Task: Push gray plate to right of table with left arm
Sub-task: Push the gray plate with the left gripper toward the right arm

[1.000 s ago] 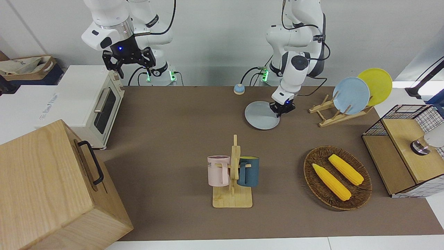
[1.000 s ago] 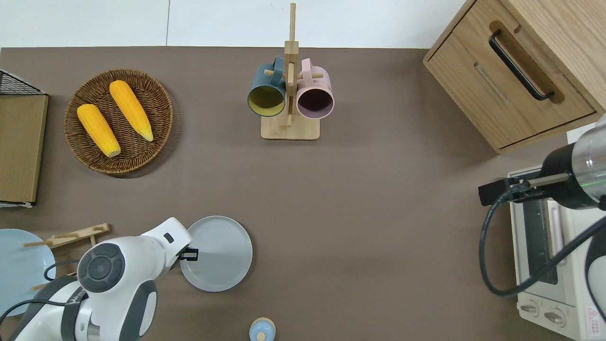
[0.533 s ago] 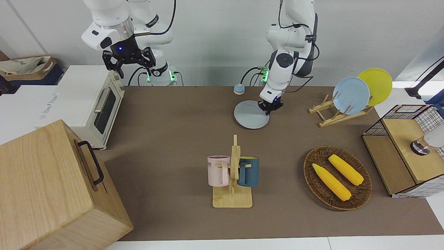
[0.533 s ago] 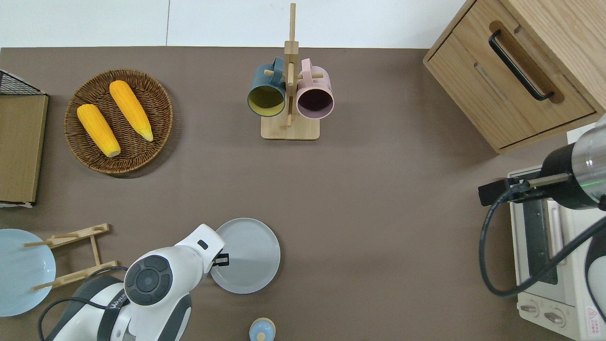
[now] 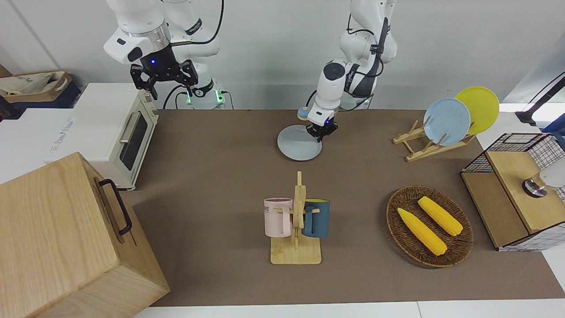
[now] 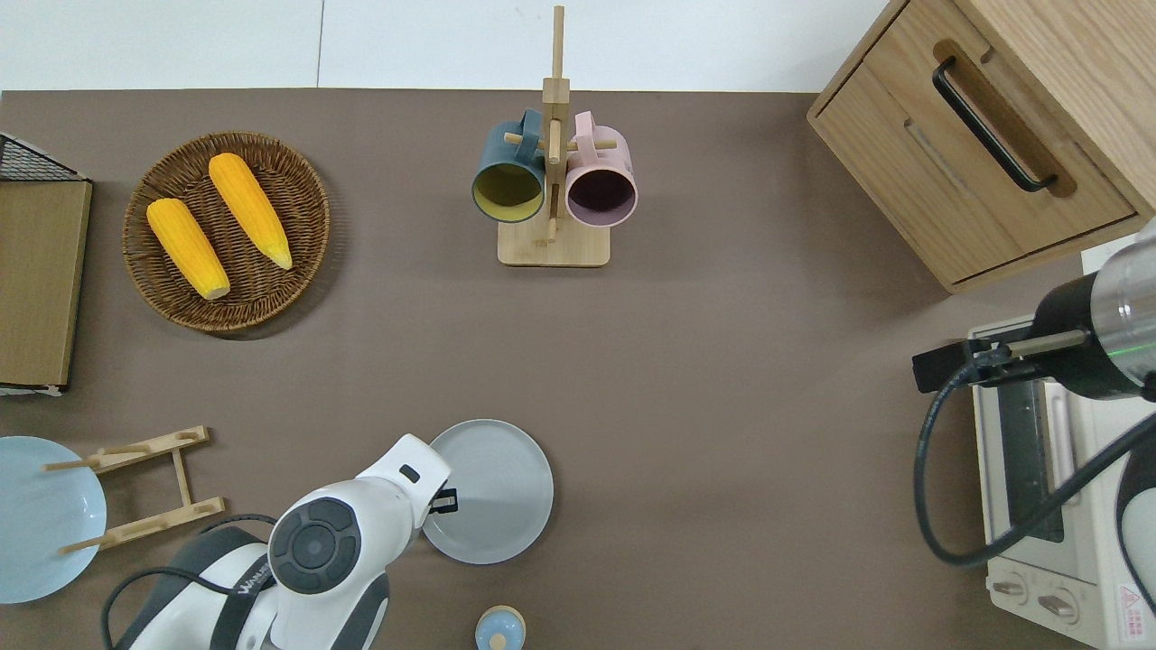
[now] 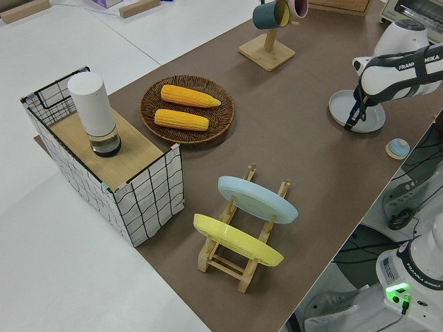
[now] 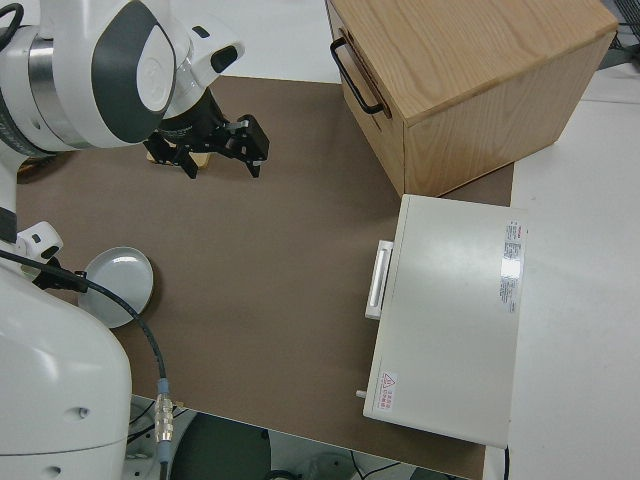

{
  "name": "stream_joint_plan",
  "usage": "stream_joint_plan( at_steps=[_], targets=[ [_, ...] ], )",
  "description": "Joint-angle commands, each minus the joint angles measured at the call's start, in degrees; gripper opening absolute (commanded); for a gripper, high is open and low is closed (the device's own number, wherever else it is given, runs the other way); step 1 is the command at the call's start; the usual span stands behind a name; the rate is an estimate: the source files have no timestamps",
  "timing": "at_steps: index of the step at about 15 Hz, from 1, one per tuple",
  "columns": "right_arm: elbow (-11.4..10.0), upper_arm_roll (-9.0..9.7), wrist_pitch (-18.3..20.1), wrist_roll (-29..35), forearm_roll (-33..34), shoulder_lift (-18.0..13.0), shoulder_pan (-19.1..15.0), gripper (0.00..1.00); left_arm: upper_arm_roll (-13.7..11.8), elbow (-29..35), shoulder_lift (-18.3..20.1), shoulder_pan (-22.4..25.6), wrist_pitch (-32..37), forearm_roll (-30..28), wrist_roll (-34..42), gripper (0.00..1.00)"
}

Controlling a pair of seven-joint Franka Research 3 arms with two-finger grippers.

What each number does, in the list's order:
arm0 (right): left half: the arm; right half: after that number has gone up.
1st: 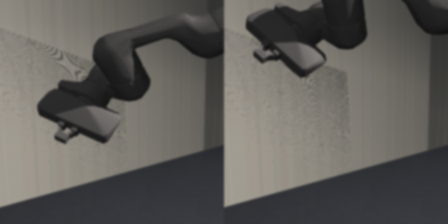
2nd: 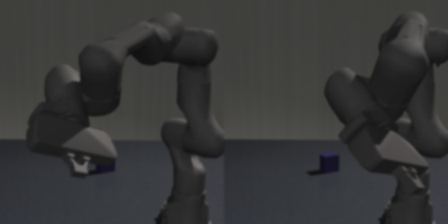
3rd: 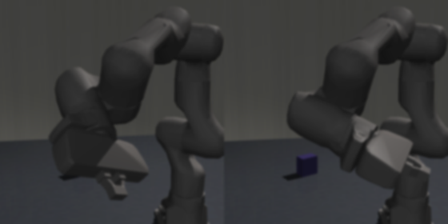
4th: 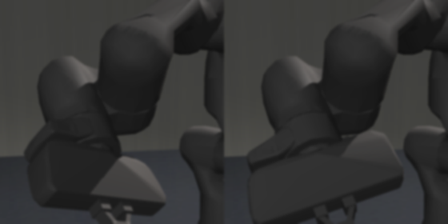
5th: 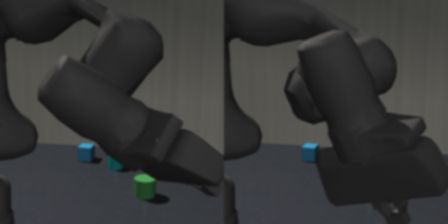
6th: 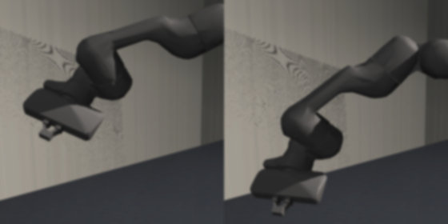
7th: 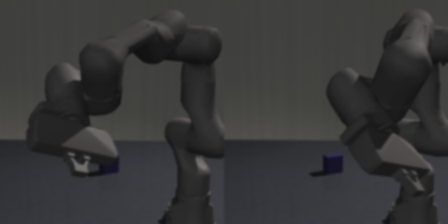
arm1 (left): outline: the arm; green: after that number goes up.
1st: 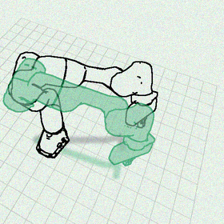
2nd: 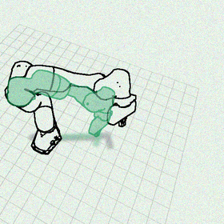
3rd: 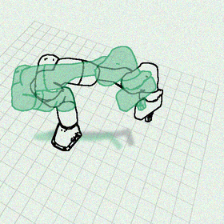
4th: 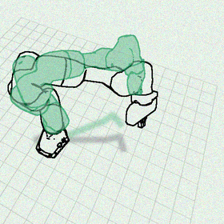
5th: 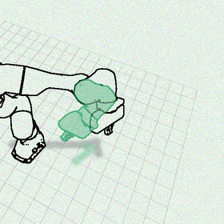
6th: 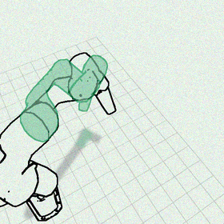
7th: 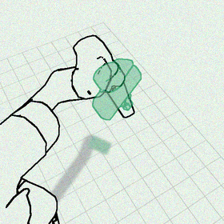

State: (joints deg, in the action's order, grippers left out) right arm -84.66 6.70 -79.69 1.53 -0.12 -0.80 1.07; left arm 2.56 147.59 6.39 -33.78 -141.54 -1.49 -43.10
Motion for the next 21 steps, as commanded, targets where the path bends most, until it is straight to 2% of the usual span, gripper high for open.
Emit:
stream_joint_plan(
  at_steps=[1,5,8,13,16,21],
  targets=[
    [0.5,0.77,0.9,0.1,-0.6,-0.2,-1.2,0.983,1.3,-4.3,-8.8,-5.4,-1.5,-0.3,-8.8,0.00],
    [0.5,0.86,0.9,0.1,-0.6,-0.2,-1.2,0.983,6.0,-12.0,-15.6,-5.5,-1.4,0.1,-17.6,0.00],
    [0.5,0.86,0.9,0.1,-0.6,-0.2,-1.2,0.983,7.8,-16.4,-18.4,-6.0,-0.9,0.4,-21.9,0.00],
    [0.5,0.86,0.9,0.1,-0.6,-0.2,-1.2,0.983,8.1,-23.5,-23.5,-9.6,-0.8,0.9,-28.3,0.00],
    [0.5,0.77,0.9,0.1,-0.6,-0.2,-1.2,0.983,8.2,-27.7,-26.4,-10.0,-0.1,3.5,-31.8,0.00],
    [0.5,0.77,0.9,0.1,-0.6,-0.2,-1.2,0.983,8.2,-35.3,-30.7,-12.0,1.7,3.4,-34.9,0.00]
  ],
)
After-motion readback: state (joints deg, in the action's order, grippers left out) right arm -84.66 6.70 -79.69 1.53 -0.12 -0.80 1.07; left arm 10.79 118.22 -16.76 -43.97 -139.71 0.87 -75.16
